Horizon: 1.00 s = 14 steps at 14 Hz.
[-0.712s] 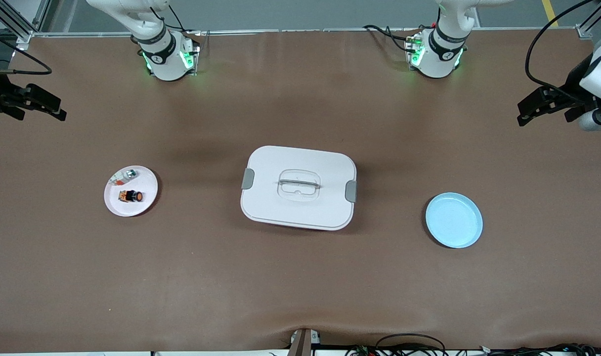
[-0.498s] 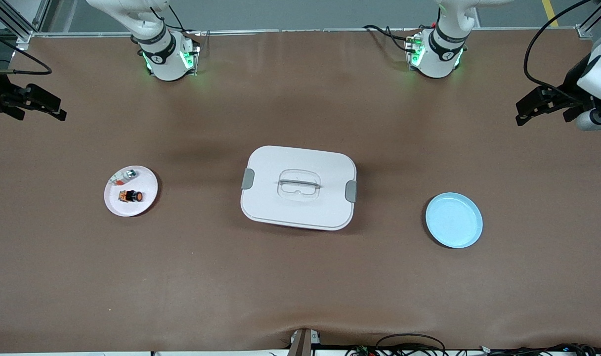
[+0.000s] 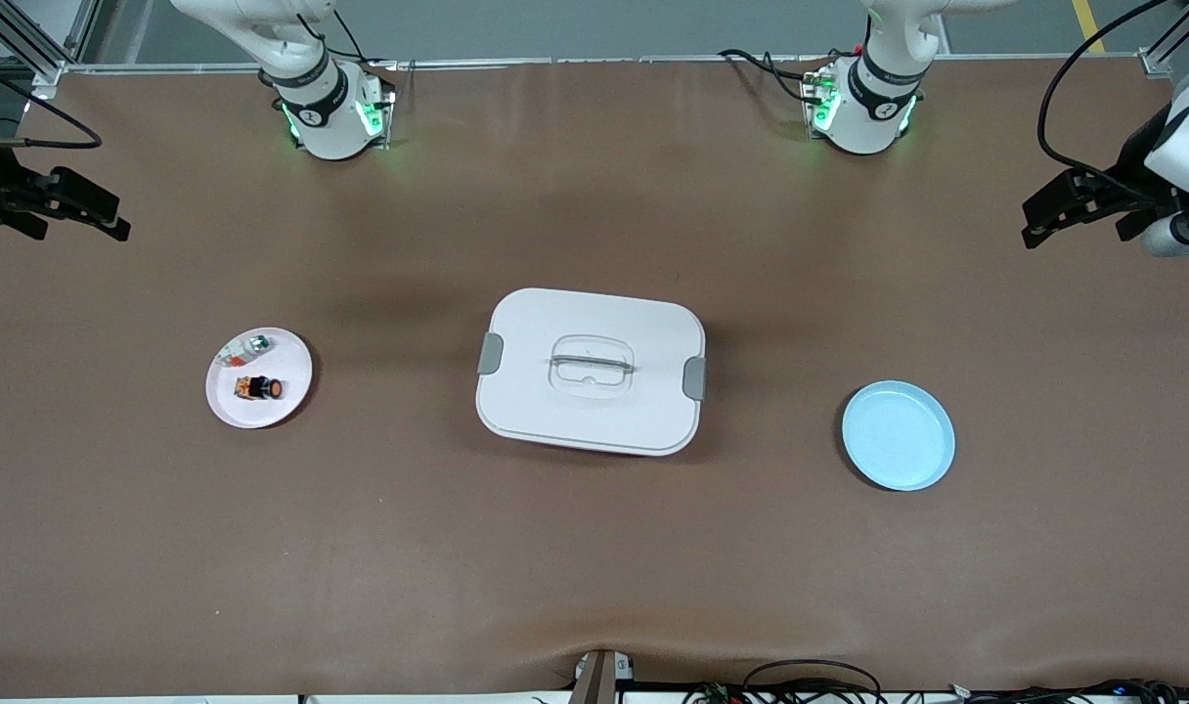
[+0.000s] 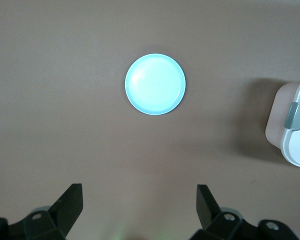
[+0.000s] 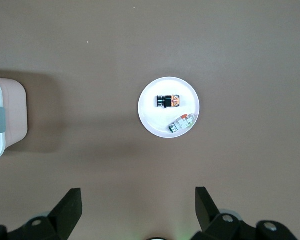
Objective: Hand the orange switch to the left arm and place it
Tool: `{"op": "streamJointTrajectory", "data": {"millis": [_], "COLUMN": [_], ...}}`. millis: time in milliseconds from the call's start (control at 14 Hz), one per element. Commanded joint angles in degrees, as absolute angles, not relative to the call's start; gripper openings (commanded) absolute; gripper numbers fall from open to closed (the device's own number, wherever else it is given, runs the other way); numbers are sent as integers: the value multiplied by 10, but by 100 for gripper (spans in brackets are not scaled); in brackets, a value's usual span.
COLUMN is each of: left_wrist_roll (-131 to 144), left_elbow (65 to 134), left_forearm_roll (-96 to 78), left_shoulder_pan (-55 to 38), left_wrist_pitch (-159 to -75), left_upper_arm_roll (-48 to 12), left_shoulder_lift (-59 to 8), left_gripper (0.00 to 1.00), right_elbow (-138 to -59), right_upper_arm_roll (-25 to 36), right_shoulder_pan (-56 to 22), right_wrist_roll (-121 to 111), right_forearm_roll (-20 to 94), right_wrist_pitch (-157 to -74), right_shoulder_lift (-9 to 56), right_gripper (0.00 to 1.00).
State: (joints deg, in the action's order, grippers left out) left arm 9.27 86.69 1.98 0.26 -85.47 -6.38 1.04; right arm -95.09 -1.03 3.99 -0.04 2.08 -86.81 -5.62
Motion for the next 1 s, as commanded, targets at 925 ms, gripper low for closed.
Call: {"op": "streamJointTrajectory", "data": {"millis": [925], "left_wrist_roll": [89], "left_elbow": [860], "left_forearm_roll": [14], "left_shoulder_pan": [8], "left_wrist_pitch": [-846], "left_upper_arm_roll": [-66], "left_shoulder_lift": [-3], "left_gripper": [100], "right_elbow": [-947], "right_upper_arm_roll": [-11], "right_shoulder_pan": [44], "right_wrist_roll": [-2], "right_forearm_roll": [31], "right_wrist_pitch": [-866], "right_shoulder_lift": [-64], "right_gripper": [100]}}
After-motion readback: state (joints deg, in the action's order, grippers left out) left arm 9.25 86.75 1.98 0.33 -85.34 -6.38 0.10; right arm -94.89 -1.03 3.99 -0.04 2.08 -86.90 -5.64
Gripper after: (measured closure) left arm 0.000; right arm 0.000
